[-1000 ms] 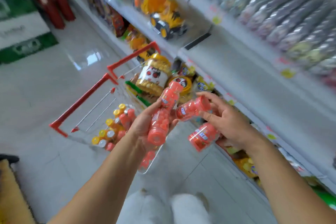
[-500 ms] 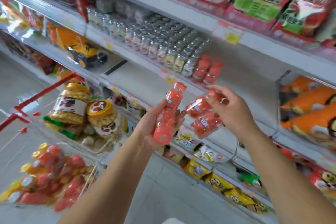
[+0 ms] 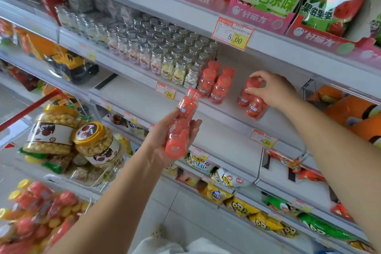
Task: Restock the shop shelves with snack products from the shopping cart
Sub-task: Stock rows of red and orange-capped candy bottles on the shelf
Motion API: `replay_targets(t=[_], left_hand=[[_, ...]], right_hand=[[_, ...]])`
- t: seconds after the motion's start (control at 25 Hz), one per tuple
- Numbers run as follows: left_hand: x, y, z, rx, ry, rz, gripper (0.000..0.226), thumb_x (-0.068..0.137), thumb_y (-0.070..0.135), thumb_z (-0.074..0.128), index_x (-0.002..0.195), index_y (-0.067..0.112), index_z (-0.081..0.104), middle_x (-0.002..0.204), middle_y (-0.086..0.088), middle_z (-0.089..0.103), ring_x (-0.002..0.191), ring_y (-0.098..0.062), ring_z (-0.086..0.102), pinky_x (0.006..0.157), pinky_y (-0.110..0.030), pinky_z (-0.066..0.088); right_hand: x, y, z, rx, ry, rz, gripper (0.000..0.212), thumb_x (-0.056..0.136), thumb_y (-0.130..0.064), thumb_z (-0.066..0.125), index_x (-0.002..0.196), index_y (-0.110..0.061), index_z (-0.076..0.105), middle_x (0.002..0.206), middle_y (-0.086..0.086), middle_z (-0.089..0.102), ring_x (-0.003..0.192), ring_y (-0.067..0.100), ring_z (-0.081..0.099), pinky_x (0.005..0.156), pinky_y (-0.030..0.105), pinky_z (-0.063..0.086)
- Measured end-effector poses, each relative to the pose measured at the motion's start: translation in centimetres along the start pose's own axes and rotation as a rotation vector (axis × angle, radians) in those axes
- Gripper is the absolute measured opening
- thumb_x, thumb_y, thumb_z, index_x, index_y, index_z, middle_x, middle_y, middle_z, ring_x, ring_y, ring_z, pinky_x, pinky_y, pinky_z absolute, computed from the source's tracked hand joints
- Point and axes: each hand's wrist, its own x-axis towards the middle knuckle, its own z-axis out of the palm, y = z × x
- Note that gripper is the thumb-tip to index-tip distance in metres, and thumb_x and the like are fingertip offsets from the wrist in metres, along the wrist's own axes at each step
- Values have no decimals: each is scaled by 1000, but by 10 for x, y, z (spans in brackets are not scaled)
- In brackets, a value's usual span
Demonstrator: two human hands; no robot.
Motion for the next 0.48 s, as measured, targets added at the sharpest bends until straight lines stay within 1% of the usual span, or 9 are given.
replay_targets(t=[0.08, 0.2, 0.28, 0.32, 0.4, 0.48], left_hand=[[8, 13, 0, 2, -8, -23, 53, 77, 28, 73, 118, -3, 60, 99, -20, 72, 79, -25, 73, 74, -32, 57], [17, 26, 2, 24, -16, -46, 51, 77, 27, 72, 115, -4, 60, 96, -20, 72, 76, -25, 74, 72, -33, 59], [23, 30, 3, 39, -14, -68, 49, 78, 28, 71, 114, -4, 61, 93, -20, 72, 76, -25, 74, 72, -33, 58], [25, 32, 4, 42, -25, -82, 46, 80, 28, 70, 112, -4, 61, 92, -19, 72, 76, -25, 74, 73, -32, 58], [31, 32, 9, 49, -57, -111, 44, 81, 29, 70, 109, -3, 63, 92, -17, 72, 77, -24, 74, 72, -31, 58], [39, 32, 13, 59, -76, -126, 48, 77, 29, 71, 112, -3, 62, 93, -17, 72, 78, -23, 73, 70, -31, 59]], right_hand=[[7, 0, 5, -50, -42, -1, 40, 80, -45, 73, 117, -40, 58, 122, -8, 61, 98, 18, 58, 88, 33, 48], [8, 4, 5, -21, -47, -3, 44, 80, -47, 73, 120, -38, 57, 122, -10, 61, 95, 13, 55, 87, 32, 47], [3, 12, 4, -1, -1, -2, 50, 82, -49, 71, 126, -33, 55, 122, -10, 61, 94, 10, 52, 86, 31, 44], [-1, 15, 5, 2, 34, -2, 49, 84, -51, 68, 127, -30, 55, 121, -9, 61, 93, 11, 52, 86, 32, 44], [-8, 21, 8, -3, 92, -7, 44, 88, -52, 62, 124, -27, 56, 118, -7, 62, 89, 12, 53, 85, 34, 47], [-15, 25, 9, 36, 102, 11, 38, 92, -50, 57, 122, -27, 57, 115, -7, 62, 88, 12, 53, 80, 31, 45]])
